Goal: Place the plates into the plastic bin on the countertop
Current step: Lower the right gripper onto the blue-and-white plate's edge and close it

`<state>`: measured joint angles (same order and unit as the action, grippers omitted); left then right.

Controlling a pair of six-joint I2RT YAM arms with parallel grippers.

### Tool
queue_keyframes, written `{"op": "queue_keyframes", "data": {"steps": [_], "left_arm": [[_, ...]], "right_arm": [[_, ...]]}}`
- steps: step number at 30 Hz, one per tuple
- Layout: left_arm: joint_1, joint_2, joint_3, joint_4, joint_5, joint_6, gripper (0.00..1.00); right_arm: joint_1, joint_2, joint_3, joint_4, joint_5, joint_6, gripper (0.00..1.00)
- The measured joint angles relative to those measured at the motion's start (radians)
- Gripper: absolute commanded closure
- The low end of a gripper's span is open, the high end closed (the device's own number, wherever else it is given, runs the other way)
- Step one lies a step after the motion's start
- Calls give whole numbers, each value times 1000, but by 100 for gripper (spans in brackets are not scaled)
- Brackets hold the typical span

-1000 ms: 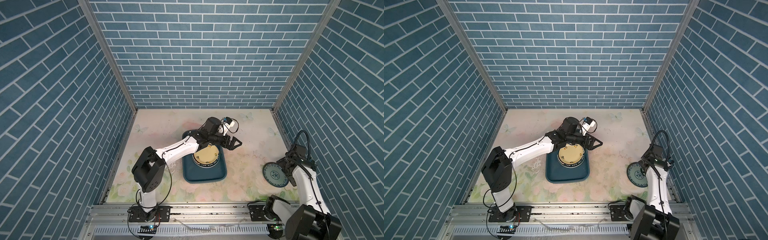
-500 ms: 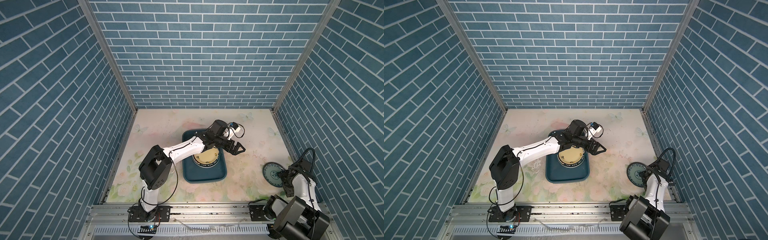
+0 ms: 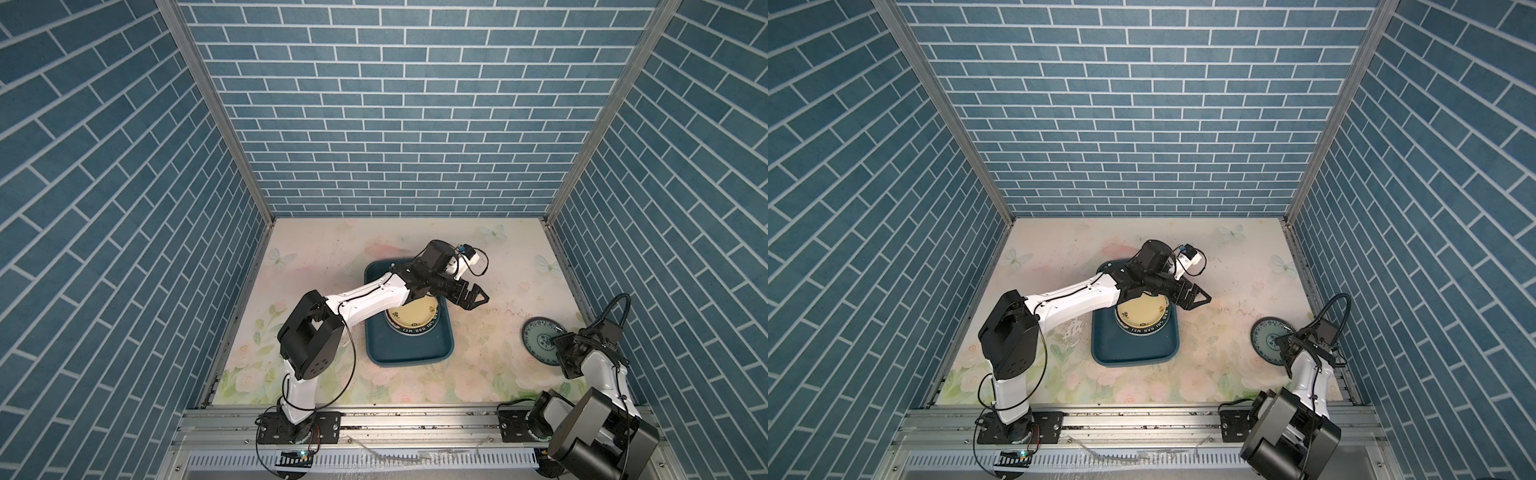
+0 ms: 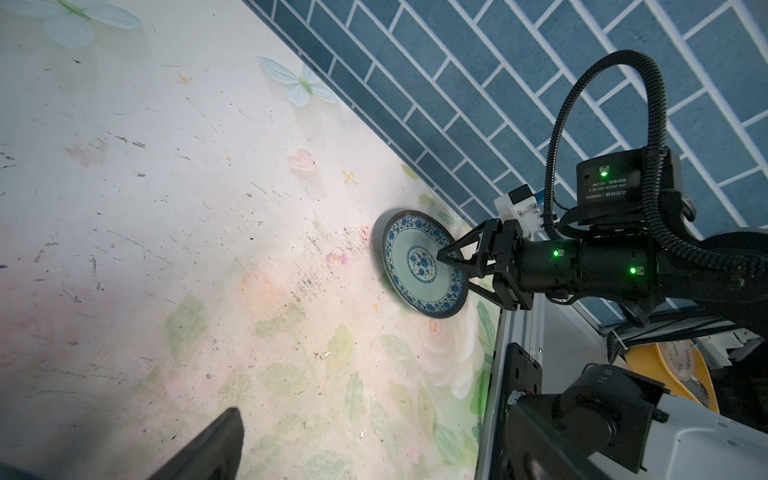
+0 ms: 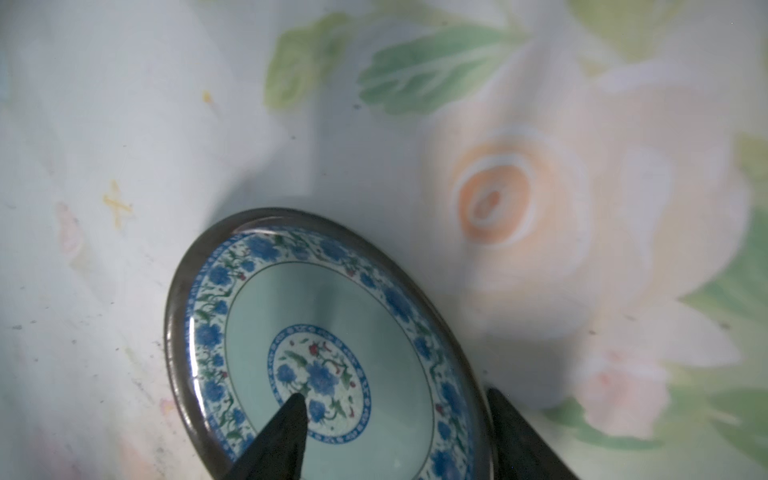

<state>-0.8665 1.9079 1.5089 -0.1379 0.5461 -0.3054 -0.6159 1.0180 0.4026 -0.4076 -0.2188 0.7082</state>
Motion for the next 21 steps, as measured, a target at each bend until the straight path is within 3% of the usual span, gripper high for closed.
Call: {"op": "queue_keyframes", "data": {"steps": [5, 14, 21], "left_arm": [[0, 0, 0, -6, -11, 0, 0], [0, -9, -3, -10, -42, 0, 0], [6, -39, -17, -9, -64, 0, 0]], "right_arm": [[32, 81, 18, 92, -82, -35, 38], [247, 299, 124, 205, -169, -81, 46], [264, 367, 127, 319, -239, -80, 50]]}}
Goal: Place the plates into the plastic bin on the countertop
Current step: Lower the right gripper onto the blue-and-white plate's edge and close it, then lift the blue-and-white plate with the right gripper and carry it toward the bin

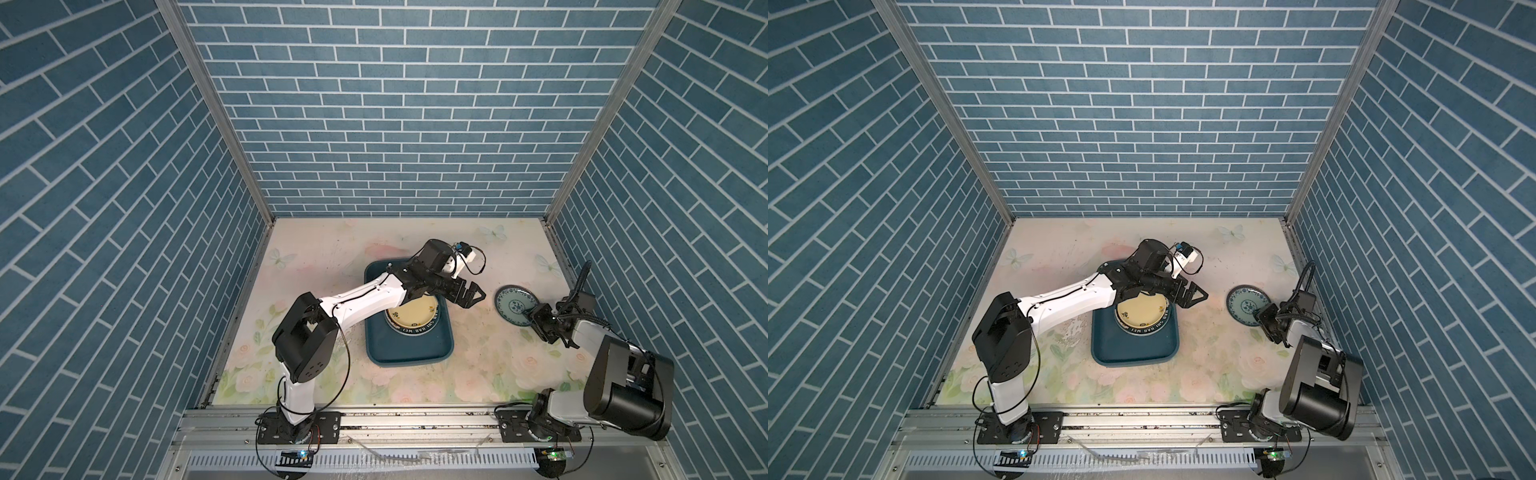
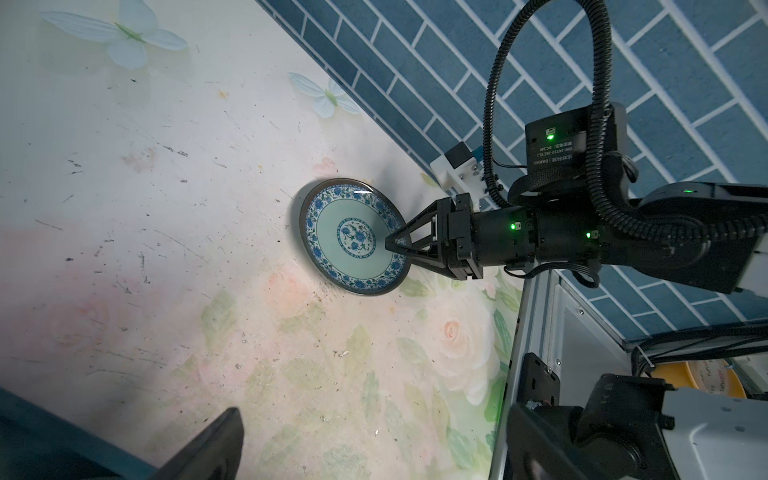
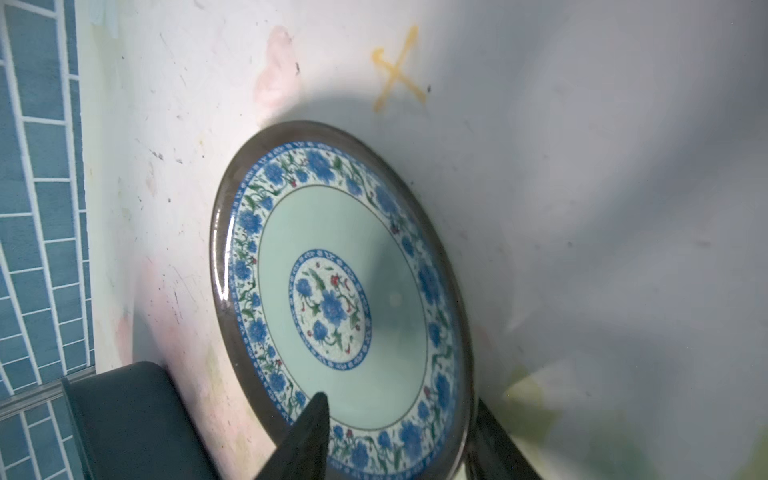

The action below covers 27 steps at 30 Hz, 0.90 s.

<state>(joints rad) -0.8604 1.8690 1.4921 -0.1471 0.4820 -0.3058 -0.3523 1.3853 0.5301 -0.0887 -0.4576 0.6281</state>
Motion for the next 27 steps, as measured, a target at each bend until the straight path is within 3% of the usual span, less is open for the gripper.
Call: {"op": "queue_keyframes", "data": {"steps": [9, 16, 20, 27], "left_arm": [[1, -1, -2, 0, -11, 0, 0], [1, -4, -2, -1, -14, 0, 0], [1, -8, -2, -3, -18, 0, 0], [1, -23, -25, -4, -37, 0, 0]], "right_arm": [[1, 55, 0, 77, -36, 7, 68], [2, 64, -5, 79, -24, 26, 86], [2, 64, -15, 99, -21, 82, 94], [5, 63, -26, 129, -29, 172, 100]]}}
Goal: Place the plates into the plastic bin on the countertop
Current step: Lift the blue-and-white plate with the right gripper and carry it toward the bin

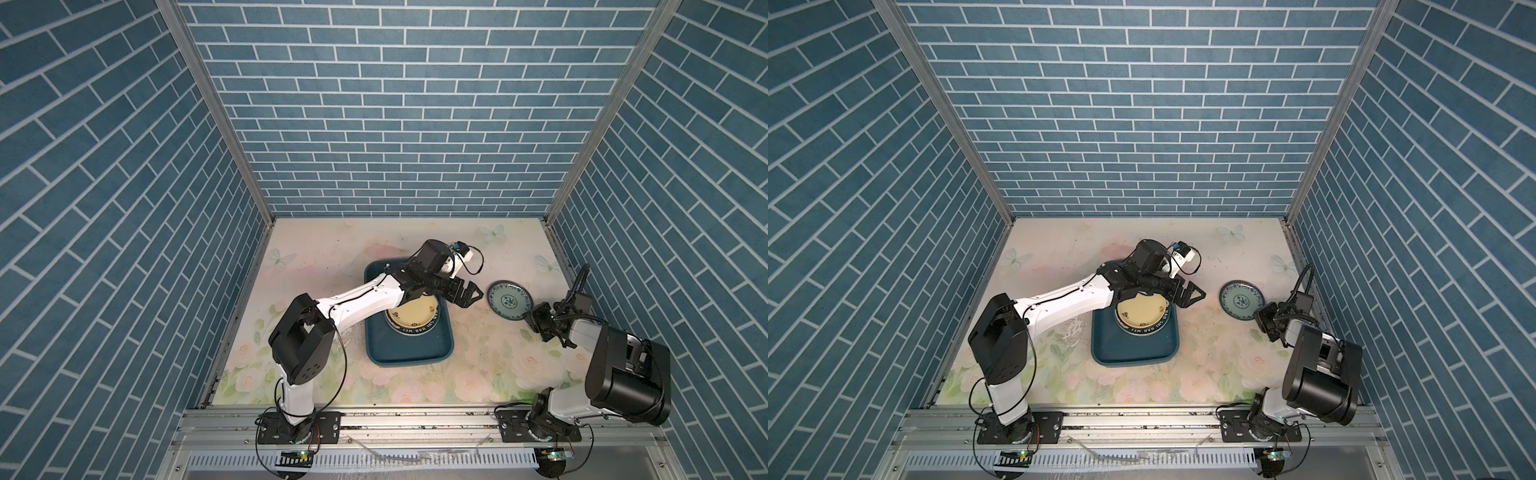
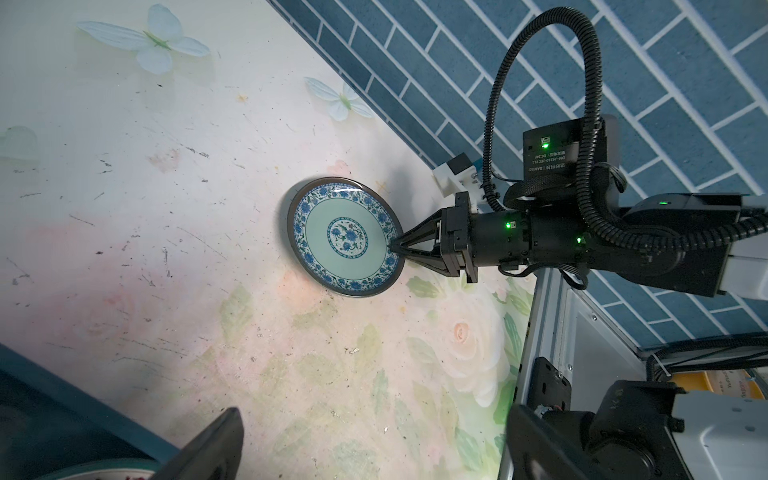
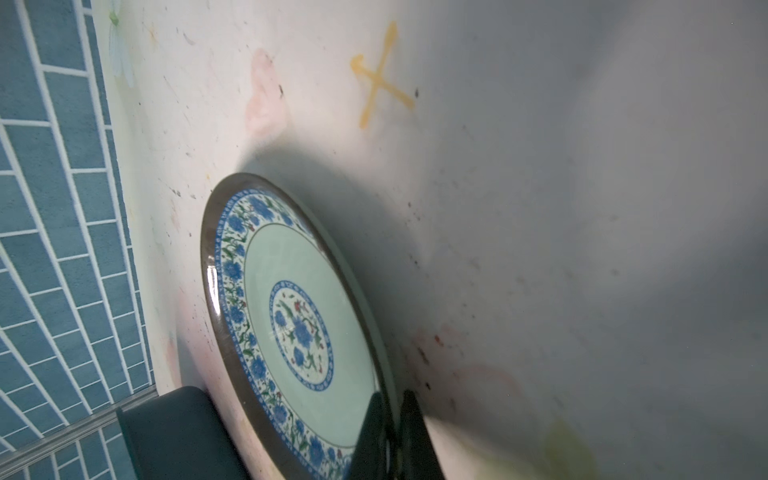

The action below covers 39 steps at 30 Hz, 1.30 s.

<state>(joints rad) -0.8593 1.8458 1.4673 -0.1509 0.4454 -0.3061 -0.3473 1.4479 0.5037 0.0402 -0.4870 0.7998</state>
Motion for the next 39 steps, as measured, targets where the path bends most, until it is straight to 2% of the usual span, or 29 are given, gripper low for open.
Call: {"op": "queue_keyframes", "data": {"steps": [4, 10, 21, 31, 39], "left_arm": [[1, -1, -3, 1, -7, 0, 0], [4, -26, -39, 19, -21, -10, 0], [44, -124, -156, 120, -72, -69, 0], [112, -229, -291, 234, -149, -148, 0], [150, -315, -387, 269, -257, -210, 0]], "right_arm": [[1, -22, 0, -9, 6, 24, 100], [3, -130, 11, -124, 50, 34, 100], [15, -267, 126, -262, 48, 32, 100], [225, -279, 353, -378, 28, -49, 100], [404, -168, 488, -441, -8, -150, 100]]}}
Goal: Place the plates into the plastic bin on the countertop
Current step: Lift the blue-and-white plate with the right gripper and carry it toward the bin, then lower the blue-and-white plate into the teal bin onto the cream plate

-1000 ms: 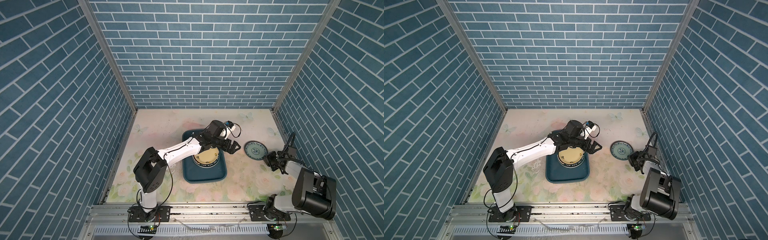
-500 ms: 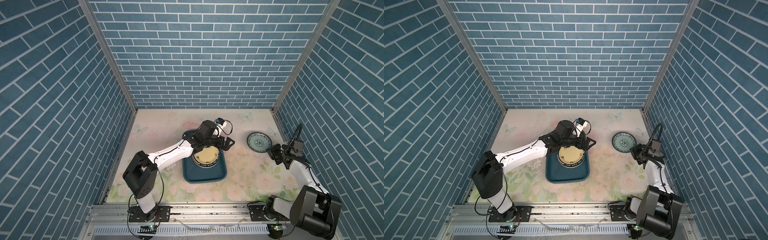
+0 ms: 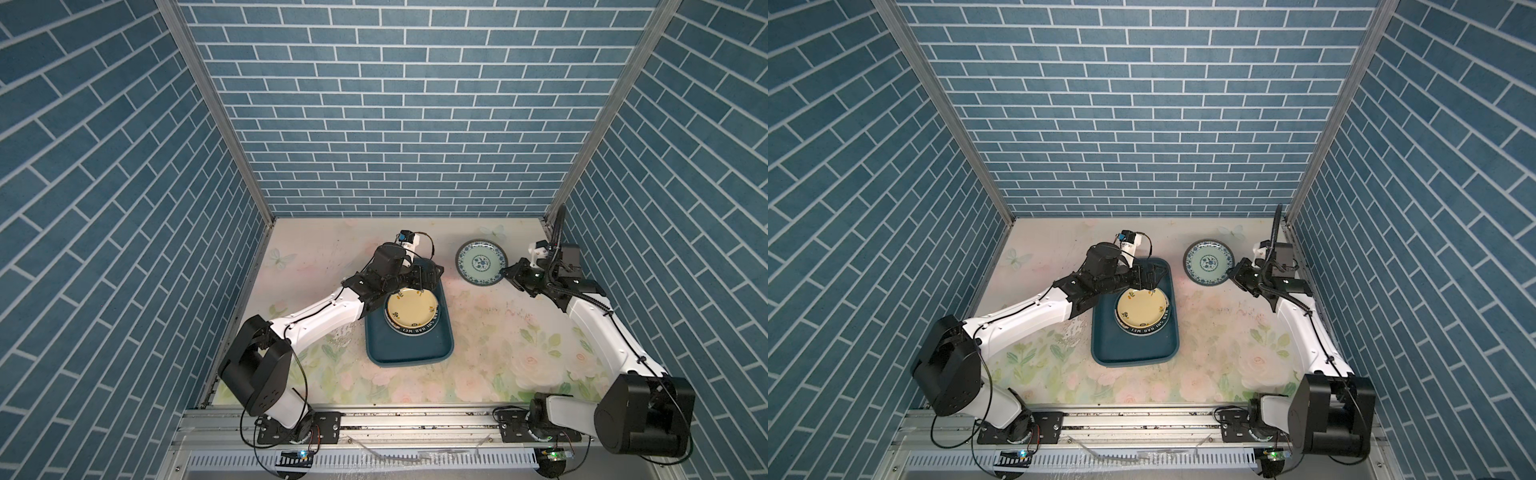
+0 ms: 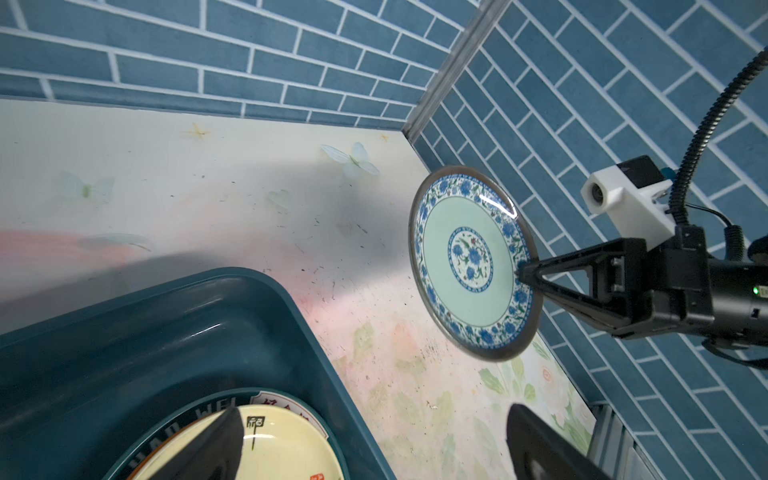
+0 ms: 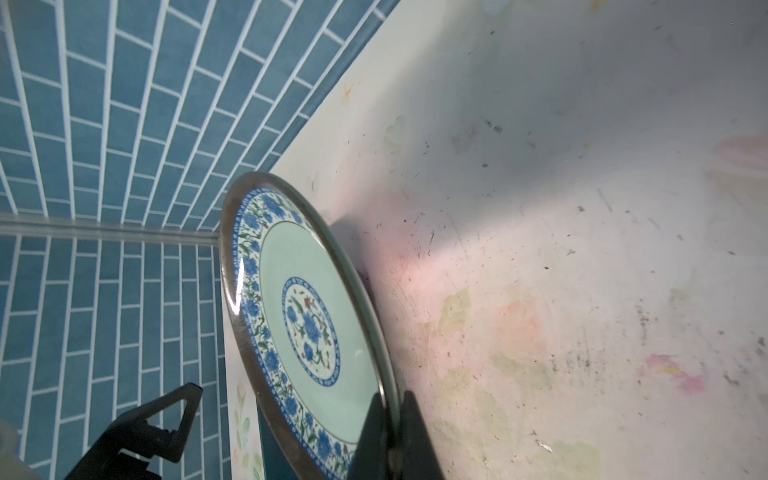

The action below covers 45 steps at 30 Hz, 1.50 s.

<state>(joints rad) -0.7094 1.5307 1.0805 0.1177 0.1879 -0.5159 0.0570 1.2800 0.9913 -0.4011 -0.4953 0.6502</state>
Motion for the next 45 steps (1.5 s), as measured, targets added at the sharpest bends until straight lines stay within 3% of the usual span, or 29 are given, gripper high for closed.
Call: {"op": "queue_keyframes", "data": {"steps": [13, 23, 45], "left_arm": [[111, -132, -139, -54, -245, -183, 0], [115, -249, -212, -98, -369, -240, 0], [139, -292, -261, -97, -384, -259, 0]], "right_arm": [[256, 198, 193, -107, 5, -137, 100], [394, 392, 312, -180, 1, -197, 100], [480, 598, 431, -332, 20, -296, 100]]}}
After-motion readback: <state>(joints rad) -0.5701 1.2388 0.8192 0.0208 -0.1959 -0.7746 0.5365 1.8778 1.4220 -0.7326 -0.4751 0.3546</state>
